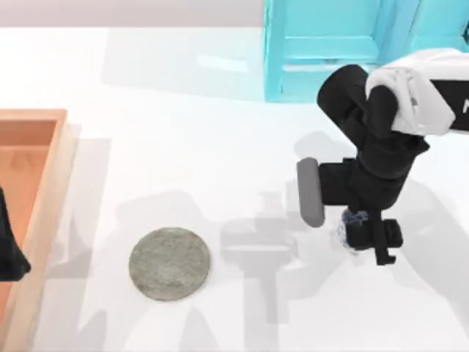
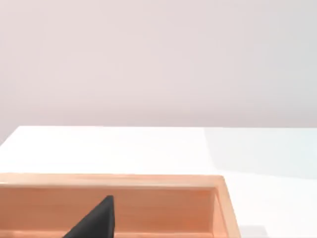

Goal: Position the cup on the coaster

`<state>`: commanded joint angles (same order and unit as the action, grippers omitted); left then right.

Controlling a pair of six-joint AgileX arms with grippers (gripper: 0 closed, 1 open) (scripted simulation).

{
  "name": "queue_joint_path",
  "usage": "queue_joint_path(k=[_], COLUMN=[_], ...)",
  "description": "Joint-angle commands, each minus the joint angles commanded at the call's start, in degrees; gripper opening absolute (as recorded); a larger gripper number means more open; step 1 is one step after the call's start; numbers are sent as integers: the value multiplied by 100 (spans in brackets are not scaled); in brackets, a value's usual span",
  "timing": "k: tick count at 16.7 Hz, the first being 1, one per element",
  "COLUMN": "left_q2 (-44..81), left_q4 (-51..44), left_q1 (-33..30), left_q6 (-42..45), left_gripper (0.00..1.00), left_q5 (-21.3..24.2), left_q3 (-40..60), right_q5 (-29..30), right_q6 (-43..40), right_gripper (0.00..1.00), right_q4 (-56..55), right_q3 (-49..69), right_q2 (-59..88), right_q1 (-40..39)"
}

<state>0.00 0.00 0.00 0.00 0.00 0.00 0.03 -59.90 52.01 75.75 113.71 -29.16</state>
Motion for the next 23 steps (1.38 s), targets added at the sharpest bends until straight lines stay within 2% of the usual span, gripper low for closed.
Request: queue_joint_path(k=[7, 11, 15, 23], left_q2=[0, 0, 0, 0], left_q4=[0, 0, 0, 0], left_q1=[0, 0, 0, 0], left_q6=[0, 0, 0, 0], left_gripper=[100, 100, 100, 100], left_q5=[0, 0, 0, 0], left_q3=[0, 0, 0, 0], right_q5=[-8, -88, -190, -308], right_q6=[64, 875, 2615, 7079], right_gripper=[0, 0, 0, 0], right_q4=[35, 454, 1206, 3075], right_q3=[58, 876, 2542, 6214], right_q2=[12, 211, 640, 2100], right_q1=[-12, -298, -760, -1760])
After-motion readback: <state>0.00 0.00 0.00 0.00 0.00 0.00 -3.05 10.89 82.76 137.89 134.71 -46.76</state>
